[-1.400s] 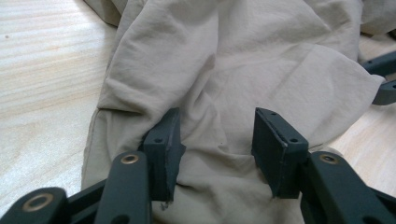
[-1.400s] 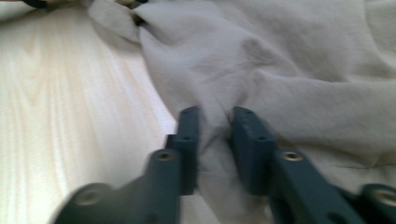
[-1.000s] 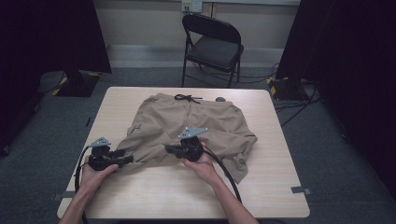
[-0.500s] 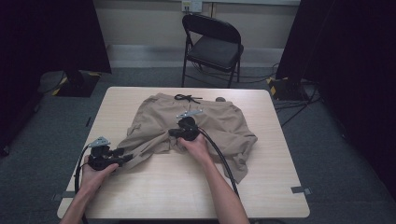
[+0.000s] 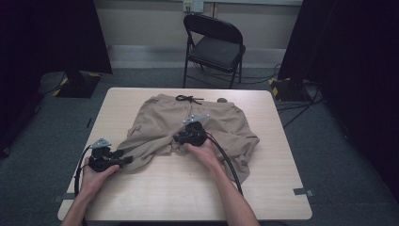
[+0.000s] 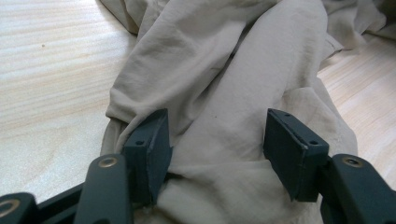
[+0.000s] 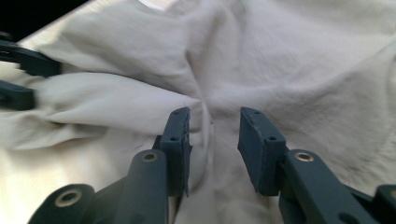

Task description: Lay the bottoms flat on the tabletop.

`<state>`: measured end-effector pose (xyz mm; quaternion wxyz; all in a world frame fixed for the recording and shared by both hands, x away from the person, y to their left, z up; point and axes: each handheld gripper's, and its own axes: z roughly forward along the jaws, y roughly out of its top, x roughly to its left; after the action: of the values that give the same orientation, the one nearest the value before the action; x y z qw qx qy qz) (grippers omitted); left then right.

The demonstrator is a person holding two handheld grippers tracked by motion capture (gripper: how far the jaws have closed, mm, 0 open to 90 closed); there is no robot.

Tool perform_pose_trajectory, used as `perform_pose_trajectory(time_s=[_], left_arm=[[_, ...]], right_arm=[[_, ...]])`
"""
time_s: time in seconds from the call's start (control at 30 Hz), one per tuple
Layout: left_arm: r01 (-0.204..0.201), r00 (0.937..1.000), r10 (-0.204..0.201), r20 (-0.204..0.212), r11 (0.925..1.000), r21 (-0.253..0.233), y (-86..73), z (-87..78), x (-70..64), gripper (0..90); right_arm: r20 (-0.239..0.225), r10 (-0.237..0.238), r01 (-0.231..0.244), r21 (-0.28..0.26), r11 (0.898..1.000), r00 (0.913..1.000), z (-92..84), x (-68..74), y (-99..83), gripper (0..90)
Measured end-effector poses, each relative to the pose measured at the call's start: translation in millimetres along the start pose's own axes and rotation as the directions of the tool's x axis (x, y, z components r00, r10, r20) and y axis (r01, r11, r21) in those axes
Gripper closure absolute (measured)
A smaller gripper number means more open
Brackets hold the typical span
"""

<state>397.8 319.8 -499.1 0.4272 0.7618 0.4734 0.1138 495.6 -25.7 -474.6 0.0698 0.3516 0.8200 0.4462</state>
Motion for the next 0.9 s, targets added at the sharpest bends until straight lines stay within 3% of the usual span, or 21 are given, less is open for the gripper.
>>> perform_pose_trajectory(time_s=[0.1, 0.3, 0.5, 0.6, 0.77, 0.9], left_arm=[[-0.004, 1.0000, 0.004, -0.002, 1.0000, -0.001, -0.2, 0.1, -0.2, 40.4], [-0.001, 1.0000, 0.001, 0.003, 1.0000, -0.005, -0.9, 0.1, -0.1, 40.4], [-0.010, 0.9999, 0.010, 0.004, 0.9999, -0.005, -1.3, 0.0, -0.2, 40.3], [-0.009, 0.9999, 0.009, 0.006, 0.9999, -0.007, -1.5, 0.1, 0.0, 40.3], [-0.026, 0.9996, 0.026, 0.003, 0.9997, -0.002, -1.5, -0.1, 0.1, 40.3], [-0.029, 0.9996, 0.029, -0.005, 0.9996, -0.003, -1.5, 0.2, -1.3, 40.2]], right_arm=[[-0.025, -0.024, 0.023, -0.035, 0.999, 0.9994, -15.0, 6.7, -0.1, 66.8], [-0.082, -0.074, 0.071, -0.039, 0.997, 0.9939, -24.8, 22.6, -4.4, 74.8], [-0.112, -0.078, 0.078, 0.003, 0.997, 0.9907, -2.3, 30.8, -10.7, 72.6], [-0.111, -0.081, 0.084, 0.021, 0.996, 0.9906, 10.3, 33.7, -11.7, 67.1], [-0.093, -0.073, 0.076, 0.036, 0.996, 0.9931, 24.3, 32.8, -9.7, 53.2], [-0.060, -0.090, 0.093, 0.055, 0.994, 0.9942, 31.9, 35.1, -12.4, 55.9]])
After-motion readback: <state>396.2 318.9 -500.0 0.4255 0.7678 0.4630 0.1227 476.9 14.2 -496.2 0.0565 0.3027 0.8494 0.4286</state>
